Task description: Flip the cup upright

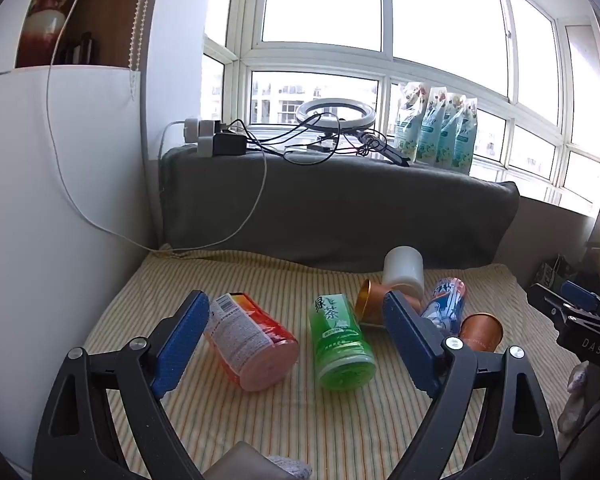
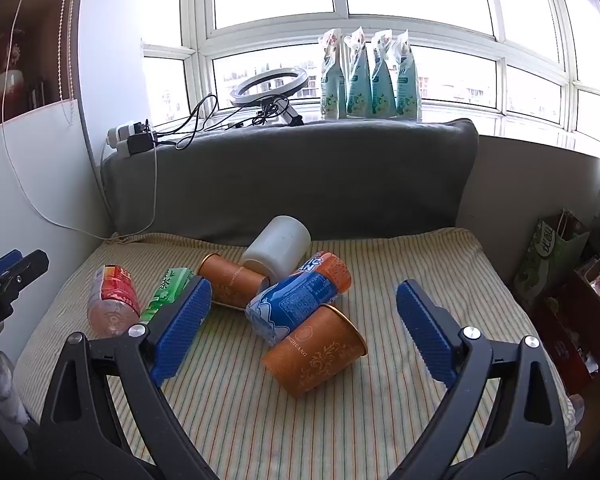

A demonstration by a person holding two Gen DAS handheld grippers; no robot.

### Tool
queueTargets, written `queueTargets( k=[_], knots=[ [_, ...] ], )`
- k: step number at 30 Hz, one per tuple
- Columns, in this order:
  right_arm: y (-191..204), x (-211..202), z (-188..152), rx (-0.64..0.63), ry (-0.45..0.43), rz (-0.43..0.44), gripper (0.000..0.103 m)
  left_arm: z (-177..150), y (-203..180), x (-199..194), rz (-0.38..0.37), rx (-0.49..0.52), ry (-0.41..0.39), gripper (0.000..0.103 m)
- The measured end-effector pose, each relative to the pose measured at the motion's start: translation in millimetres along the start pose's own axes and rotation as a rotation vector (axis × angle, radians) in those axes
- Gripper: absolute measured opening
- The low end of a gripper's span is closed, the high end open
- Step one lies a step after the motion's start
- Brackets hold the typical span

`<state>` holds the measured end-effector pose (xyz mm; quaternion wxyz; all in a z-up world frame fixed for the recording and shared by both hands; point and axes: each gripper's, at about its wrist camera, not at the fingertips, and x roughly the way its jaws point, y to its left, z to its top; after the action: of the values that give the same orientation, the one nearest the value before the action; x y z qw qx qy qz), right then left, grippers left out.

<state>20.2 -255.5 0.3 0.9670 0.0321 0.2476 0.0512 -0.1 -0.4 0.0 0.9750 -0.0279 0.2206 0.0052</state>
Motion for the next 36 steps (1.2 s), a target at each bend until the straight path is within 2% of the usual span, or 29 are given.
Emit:
queueTargets(
  k=[10,18,36],
  knots=[
    [-6,-2,-1,0.017,0.002,-0.001,0.096,5,14,-6,-0.007,-0.013,-0.006,0.089],
    [-7,-4,0,0.019,-0.01,-0.005,0.096,3,6,-3,0.017,-0.013,-0.017,0.089],
    [-5,-5,1,0.016,-0.01,-0.009,0.096,6,4,-5,0.007,-0.006,-0.02,0.089]
  ],
)
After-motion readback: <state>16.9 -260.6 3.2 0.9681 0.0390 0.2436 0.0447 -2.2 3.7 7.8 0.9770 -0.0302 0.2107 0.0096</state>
